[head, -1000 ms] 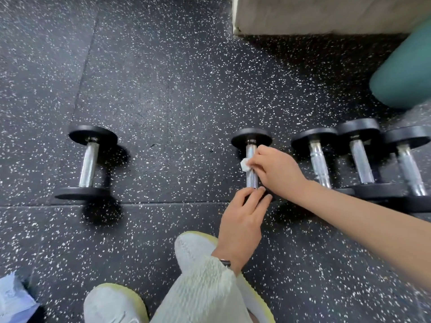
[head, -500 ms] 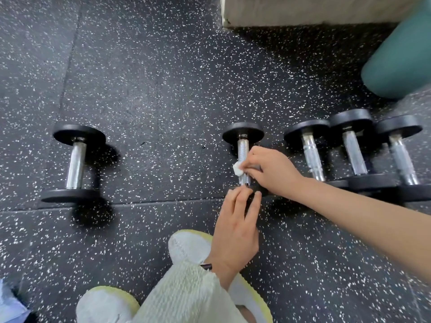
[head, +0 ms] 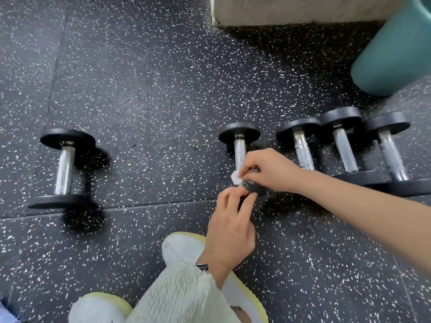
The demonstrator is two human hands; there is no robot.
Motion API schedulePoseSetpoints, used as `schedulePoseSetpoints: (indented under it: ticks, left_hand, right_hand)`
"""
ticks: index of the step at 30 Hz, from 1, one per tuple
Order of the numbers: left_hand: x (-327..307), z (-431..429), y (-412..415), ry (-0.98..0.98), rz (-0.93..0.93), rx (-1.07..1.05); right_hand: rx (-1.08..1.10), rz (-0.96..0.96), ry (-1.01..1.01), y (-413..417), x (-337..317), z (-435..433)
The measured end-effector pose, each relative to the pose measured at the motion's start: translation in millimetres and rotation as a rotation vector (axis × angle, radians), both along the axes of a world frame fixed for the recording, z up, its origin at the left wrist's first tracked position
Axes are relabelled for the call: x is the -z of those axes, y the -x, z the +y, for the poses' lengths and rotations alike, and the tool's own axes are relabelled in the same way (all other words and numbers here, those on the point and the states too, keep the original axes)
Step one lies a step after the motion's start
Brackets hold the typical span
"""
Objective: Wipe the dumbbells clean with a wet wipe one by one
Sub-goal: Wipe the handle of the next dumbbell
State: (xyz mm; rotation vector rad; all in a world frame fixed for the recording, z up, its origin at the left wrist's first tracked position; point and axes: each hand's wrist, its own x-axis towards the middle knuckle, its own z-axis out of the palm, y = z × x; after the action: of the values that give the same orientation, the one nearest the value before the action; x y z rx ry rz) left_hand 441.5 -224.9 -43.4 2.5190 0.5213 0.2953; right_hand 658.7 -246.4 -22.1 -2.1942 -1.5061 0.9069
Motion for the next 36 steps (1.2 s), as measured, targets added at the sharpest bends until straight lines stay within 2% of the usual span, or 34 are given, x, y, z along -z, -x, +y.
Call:
schedulePoseSetpoints:
  ticks: [2, 5, 11, 14, 18, 23, 25, 28, 32, 34, 36]
  left_hand:
    - [-0.6, -0.8, -0.4, 0.009, -0.006, -0.007]
    - [-0.9, 1.3, 1.6, 0.027, -0.009, -0.022]
    - [2.2, 5.7, 2.1, -0.009, -0.043, 0.063]
    - [2.4, 0.8, -2.2, -0.021, -0.030, 0.117]
    - [-0.3, -2.7, -6.4, -0.027, -0.033, 0.152]
    - [-0.8, 4.5, -9.5, -0.025, -0.047, 0.103]
    - [0.4, 4.8, -11.5, -0.043, -0.044, 0.120]
    - [2.4, 2.2, -12.3, -0.080, -0.027, 0.140]
    - [0.7, 0.6, -15.4, -0.065, -0.044, 0.129]
    - [1.2, 4.8, -18.4, -0.059, -0.038, 0.068]
    - [2.7, 10.1, -20.3, -0.067, -0.029, 0.032]
  right_hand:
    - [0.029, -0.063, -0.062, -2.1, 0.5, 8.9]
    - [0.101, -0.051, -0.074, 1.2, 1.2, 9.8]
    - [-0.101, -0.017, 0.120, 3.3, -6.2, 4.8]
    - [-0.049, -0.134, 0.028, -2.7, -6.7, 14.8]
    - [0.072, -0.156, -0.052, -3.8, -1.1, 14.8]
    - [-0.121, -0.027, 0.131, -4.0, -11.7, -0.5]
    - [-0.140, -0.046, 0.137, -5.5, -9.8, -0.3]
    - [-0.071, -0.202, 0.025, -10.1, -2.3, 11.0]
    - [0.103, -0.258, -0.044, -10.5, -1.2, 16.0]
    - [0.031, -0.278, -0.019, -4.8, -2.1, 8.2]
    - [-0.066, -0.214, 0.039, -3.2, -5.3, -2.7]
